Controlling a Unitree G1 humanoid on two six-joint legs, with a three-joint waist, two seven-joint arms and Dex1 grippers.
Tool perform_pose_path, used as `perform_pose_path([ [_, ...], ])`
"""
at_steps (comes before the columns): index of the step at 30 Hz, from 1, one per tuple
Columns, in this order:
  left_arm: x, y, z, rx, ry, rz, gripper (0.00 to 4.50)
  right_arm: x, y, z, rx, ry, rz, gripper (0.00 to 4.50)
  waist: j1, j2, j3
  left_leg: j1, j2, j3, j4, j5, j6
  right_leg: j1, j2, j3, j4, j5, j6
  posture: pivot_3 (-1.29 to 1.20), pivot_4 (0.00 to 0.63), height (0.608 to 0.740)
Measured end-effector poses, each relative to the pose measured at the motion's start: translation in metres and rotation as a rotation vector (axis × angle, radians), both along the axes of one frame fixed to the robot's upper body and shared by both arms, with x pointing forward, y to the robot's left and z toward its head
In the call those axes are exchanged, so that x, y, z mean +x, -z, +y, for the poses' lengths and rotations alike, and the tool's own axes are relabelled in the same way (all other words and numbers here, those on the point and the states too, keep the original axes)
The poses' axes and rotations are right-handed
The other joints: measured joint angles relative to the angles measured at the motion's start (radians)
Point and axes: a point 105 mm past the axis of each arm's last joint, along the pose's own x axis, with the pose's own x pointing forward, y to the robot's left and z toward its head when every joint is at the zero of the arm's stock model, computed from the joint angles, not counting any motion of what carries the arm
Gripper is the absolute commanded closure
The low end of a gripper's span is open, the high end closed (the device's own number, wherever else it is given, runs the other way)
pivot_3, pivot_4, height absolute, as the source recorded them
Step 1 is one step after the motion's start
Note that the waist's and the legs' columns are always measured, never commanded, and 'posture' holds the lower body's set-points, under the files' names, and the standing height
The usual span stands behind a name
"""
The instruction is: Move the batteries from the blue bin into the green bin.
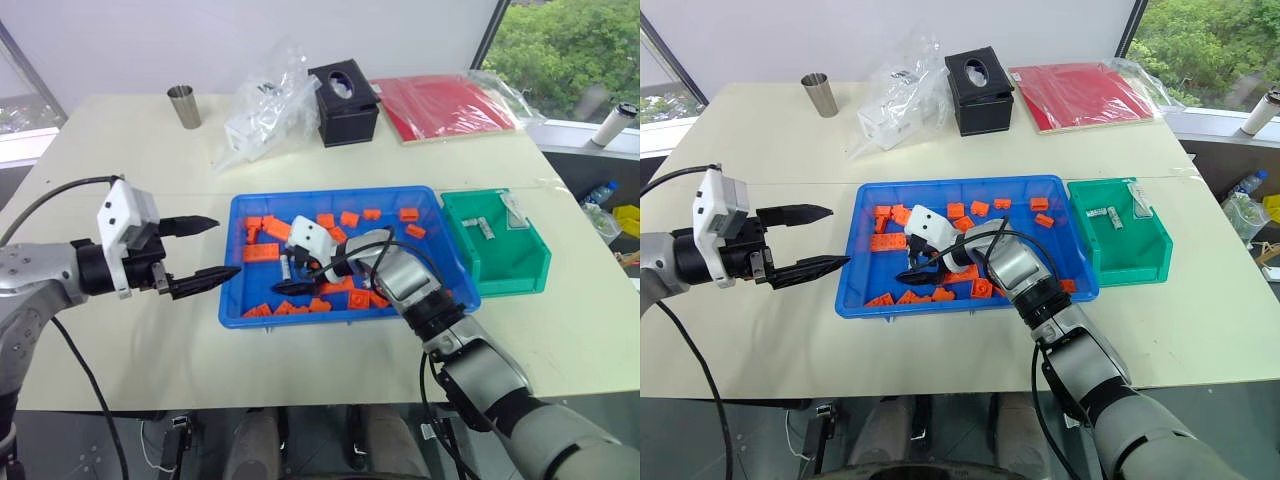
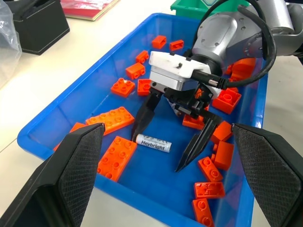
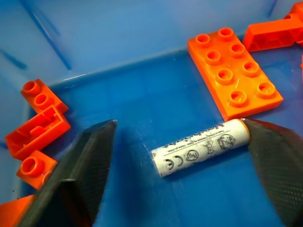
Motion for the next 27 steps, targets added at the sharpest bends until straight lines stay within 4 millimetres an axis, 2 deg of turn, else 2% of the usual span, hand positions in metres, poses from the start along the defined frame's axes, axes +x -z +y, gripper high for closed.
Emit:
perform_pose_path([
  [1, 0.000, 0.000, 0.000, 0.000, 0.001, 0.000, 0.00, 0.000, 0.000, -0.001, -0.002, -0.001, 0.001, 2.13, 0.000, 0.000, 0.000, 0.000, 0.000, 0.000, 0.000, 0.000, 0.000, 0.000, 0.000, 0.000, 0.000, 0.000, 0.000, 0.00, 0.150, 0.736],
  [2, 0.000, 0.000, 0.000, -0.001, 0.001, 0.000, 0.00, -0.001, 0.000, -0.002, -0.002, -0.002, 0.000, 2.30, 0.000, 0.000, 0.000, 0.000, 0.000, 0.000, 0.000, 0.000, 0.000, 0.000, 0.000, 0.000, 0.000, 0.000, 0.000, 0.00, 0.150, 0.736],
  [6, 0.000, 0.000, -0.001, -0.002, 0.008, 0.003, 0.00, -0.004, -0.010, -0.010, -0.012, -0.009, -0.010, 2.30, 0.001, 0.000, 0.000, 0.000, 0.000, 0.000, 0.000, 0.000, 0.000, 0.000, 0.000, 0.000, 0.000, 0.000, 0.000, 0.00, 0.150, 0.736],
  [12, 0.000, 0.002, -0.011, -0.013, 0.053, 0.010, 0.00, -0.010, -0.045, -0.023, 0.042, 0.014, -0.035, 2.30, 0.002, 0.000, 0.000, 0.000, 0.000, 0.000, 0.000, 0.000, 0.000, 0.000, 0.000, 0.000, 0.000, 0.000, 0.000, 0.00, 0.150, 0.736],
  [14, 0.000, 0.003, -0.015, -0.015, 0.072, 0.015, 0.00, -0.008, -0.059, -0.035, 0.065, 0.057, -0.034, 2.30, 0.006, 0.001, 0.000, -0.001, 0.000, 0.000, 0.000, 0.000, 0.000, 0.000, 0.000, 0.000, 0.000, 0.000, 0.000, 0.00, 0.150, 0.736],
  [15, 0.000, 0.005, -0.017, -0.016, 0.086, 0.022, 0.00, -0.004, -0.070, -0.047, 0.077, 0.096, -0.052, 2.30, 0.008, 0.001, 0.001, -0.001, -0.001, 0.000, 0.000, 0.000, 0.000, 0.000, -0.001, 0.000, 0.000, 0.000, 0.000, 0.00, 0.150, 0.736],
  [17, -0.002, 0.006, -0.023, -0.023, 0.129, 0.029, 0.00, 0.008, -0.099, -0.084, 0.074, 0.218, -0.129, 2.30, 0.013, 0.001, 0.001, -0.001, -0.001, 0.000, 0.001, 0.000, 0.000, 0.000, -0.002, 0.000, -0.001, 0.000, -0.001, 0.00, 0.150, 0.736],
  [19, -0.003, 0.005, -0.029, -0.021, 0.179, 0.024, 0.00, 0.018, -0.122, -0.135, 0.051, 0.387, -0.195, 2.30, 0.023, 0.000, 0.001, -0.001, -0.002, 0.000, 0.001, 0.000, 0.000, 0.000, -0.002, 0.000, -0.003, -0.002, -0.003, 0.00, 0.150, 0.736],
  [20, -0.003, 0.005, -0.033, -0.022, 0.204, 0.025, 0.00, 0.018, -0.131, -0.167, 0.026, 0.486, -0.221, 2.30, 0.031, 0.000, 0.001, -0.001, -0.002, 0.000, 0.001, 0.000, 0.000, 0.000, -0.002, 0.000, -0.003, -0.002, -0.004, 0.00, 0.150, 0.736],
  [22, 0.000, 0.005, -0.033, -0.031, 0.218, 0.022, 0.00, 0.011, -0.133, -0.213, -0.025, 0.620, -0.235, 2.30, 0.031, -0.001, 0.000, -0.001, -0.003, -0.001, 0.000, 0.000, 0.001, 0.001, -0.002, -0.001, -0.004, -0.002, -0.004, 0.00, 0.150, 0.736],
  [23, 0.002, 0.005, -0.034, -0.037, 0.225, 0.020, 0.00, 0.005, -0.129, -0.231, -0.056, 0.670, -0.224, 2.30, 0.030, -0.001, 0.000, -0.001, -0.003, 0.000, 0.000, -0.001, 0.001, 0.001, -0.002, -0.001, -0.004, -0.002, -0.003, 0.00, 0.150, 0.736],
  [25, 0.006, 0.004, -0.037, -0.046, 0.245, 0.019, 0.00, -0.008, -0.114, -0.260, -0.104, 0.764, -0.173, 2.30, 0.023, 0.000, 0.001, 0.000, -0.002, 0.001, 0.000, 0.000, 0.001, 0.001, -0.002, 0.000, -0.003, -0.002, -0.003, 0.00, 0.150, 0.736],
  [27, 0.007, 0.003, -0.041, -0.046, 0.266, 0.011, 0.00, -0.016, -0.104, -0.278, -0.127, 0.826, -0.142, 2.30, 0.014, 0.000, 0.001, 0.001, -0.001, 0.001, 0.000, 0.000, 0.001, 0.001, -0.001, 0.001, -0.002, -0.001, -0.001, 0.00, 0.150, 0.736],
])
